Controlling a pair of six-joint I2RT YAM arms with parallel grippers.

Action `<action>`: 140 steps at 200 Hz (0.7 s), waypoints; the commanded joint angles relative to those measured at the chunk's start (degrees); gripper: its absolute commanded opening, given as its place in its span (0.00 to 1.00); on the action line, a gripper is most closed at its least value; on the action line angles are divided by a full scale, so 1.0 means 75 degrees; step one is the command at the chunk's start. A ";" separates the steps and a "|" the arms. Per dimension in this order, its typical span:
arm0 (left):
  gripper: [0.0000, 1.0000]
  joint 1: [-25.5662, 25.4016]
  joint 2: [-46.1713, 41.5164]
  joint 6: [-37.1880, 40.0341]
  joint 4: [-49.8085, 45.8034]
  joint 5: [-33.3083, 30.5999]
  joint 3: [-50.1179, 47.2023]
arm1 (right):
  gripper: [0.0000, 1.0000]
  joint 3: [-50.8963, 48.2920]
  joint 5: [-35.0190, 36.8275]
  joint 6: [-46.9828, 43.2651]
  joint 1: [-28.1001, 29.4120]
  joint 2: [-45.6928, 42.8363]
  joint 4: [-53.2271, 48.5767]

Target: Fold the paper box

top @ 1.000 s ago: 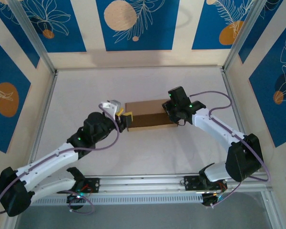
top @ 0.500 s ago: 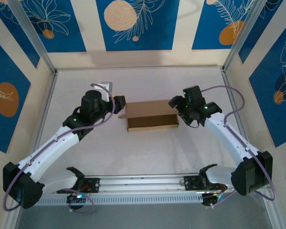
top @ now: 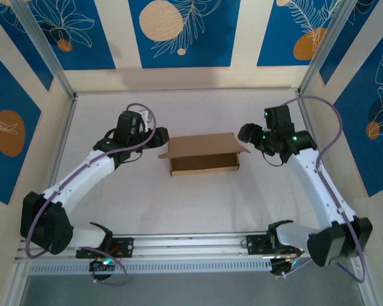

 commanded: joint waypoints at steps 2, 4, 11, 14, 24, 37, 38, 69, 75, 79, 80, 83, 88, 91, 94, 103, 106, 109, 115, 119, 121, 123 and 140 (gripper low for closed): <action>0.59 0.0201 0.0366 -0.0382 -0.0180 0.0518 0.0227 | 0.78 0.0202 -0.0546 -0.0648 -0.0354 0.0914 0.0104; 0.59 0.0216 0.0404 -0.0393 -0.0184 0.0529 0.0230 | 0.78 0.0211 -0.0605 -0.0640 -0.0400 0.0995 0.0151; 0.59 0.0252 0.0601 -0.0447 -0.0220 0.0555 0.0253 | 0.77 0.0240 -0.0963 -0.0565 -0.0568 0.1287 0.0314; 0.59 0.0264 0.0683 -0.0463 -0.0219 0.0570 0.0255 | 0.77 0.0266 -0.1081 -0.0527 -0.0628 0.1383 0.0379; 0.59 0.0290 0.0933 -0.0525 -0.0167 0.0629 0.0238 | 0.76 0.0347 -0.1394 -0.0453 -0.0757 0.1772 0.0531; 0.61 0.0314 0.1211 -0.0572 0.0075 0.0716 0.0143 | 0.76 0.0449 -0.1572 -0.0531 -0.0784 0.2209 0.0672; 0.61 0.0314 0.1230 -0.0572 0.0097 0.0718 0.0134 | 0.76 0.0462 -0.1573 -0.0540 -0.0787 0.2242 0.0673; 0.63 0.0352 0.1884 -0.0667 0.0553 0.0579 0.0020 | 0.76 0.0383 -0.1548 -0.0695 -0.0798 0.2889 0.0962; 0.63 0.0350 0.1990 -0.0671 0.0635 0.0568 -0.0008 | 0.76 0.0324 -0.1587 -0.0731 -0.0802 0.2988 0.1024; 0.63 0.0350 0.2059 -0.0658 0.0676 0.0540 -0.0014 | 0.75 0.0258 -0.1607 -0.0740 -0.0802 0.3040 0.1070; 0.63 0.0344 0.2075 -0.0662 0.0679 0.0536 -0.0015 | 0.75 0.0250 -0.1608 -0.0744 -0.0802 0.3056 0.1090; 0.63 0.0349 0.2128 -0.0668 0.0706 0.0527 -0.0034 | 0.75 0.0211 -0.1644 -0.0756 -0.0808 0.3091 0.1128; 0.63 0.0350 0.2191 -0.0689 0.0758 0.0532 -0.0052 | 0.75 0.0142 -0.1712 -0.0775 -0.0802 0.3144 0.1212; 0.63 0.0344 0.2232 -0.0705 0.0810 0.0538 -0.0082 | 0.74 0.0093 -0.1768 -0.0784 -0.0796 0.3178 0.1265; 0.63 0.0349 0.2253 -0.0721 0.0869 0.0559 -0.0110 | 0.74 0.0060 -0.1823 -0.0806 -0.0801 0.3204 0.1314; 0.63 0.0347 0.2364 -0.0757 0.1023 0.0602 -0.0206 | 0.73 -0.0057 -0.1983 -0.0833 -0.0790 0.3284 0.1454; 0.63 0.0349 0.2397 -0.0786 0.1054 0.0594 -0.0239 | 0.72 -0.0085 -0.2016 -0.0830 -0.0784 0.3302 0.1484; 0.63 0.0350 0.2409 -0.0813 0.1094 0.0602 -0.0273 | 0.72 -0.0123 -0.2054 -0.0845 -0.0779 0.3322 0.1517; 0.63 0.0350 0.2462 -0.0875 0.1185 0.0630 -0.0339 | 0.71 -0.0196 -0.2110 -0.0872 -0.0747 0.3365 0.1572; 0.63 0.0349 0.2487 -0.0886 0.1255 0.0656 -0.0391 | 0.70 -0.0239 -0.2115 -0.0870 -0.0745 0.3387 0.1614; 0.63 0.0350 0.2513 -0.0894 0.1288 0.0669 -0.0411 | 0.70 -0.0263 -0.2107 -0.0875 -0.0732 0.3391 0.1630; 0.62 0.0350 0.2523 -0.0893 0.1314 0.0672 -0.0436 | 0.69 -0.0280 -0.2102 -0.0876 -0.0714 0.3398 0.1649; 0.62 0.0350 0.2629 -0.0963 0.1455 0.0633 -0.0628 | 0.66 -0.0529 -0.2034 -0.0875 -0.0661 0.3490 0.1793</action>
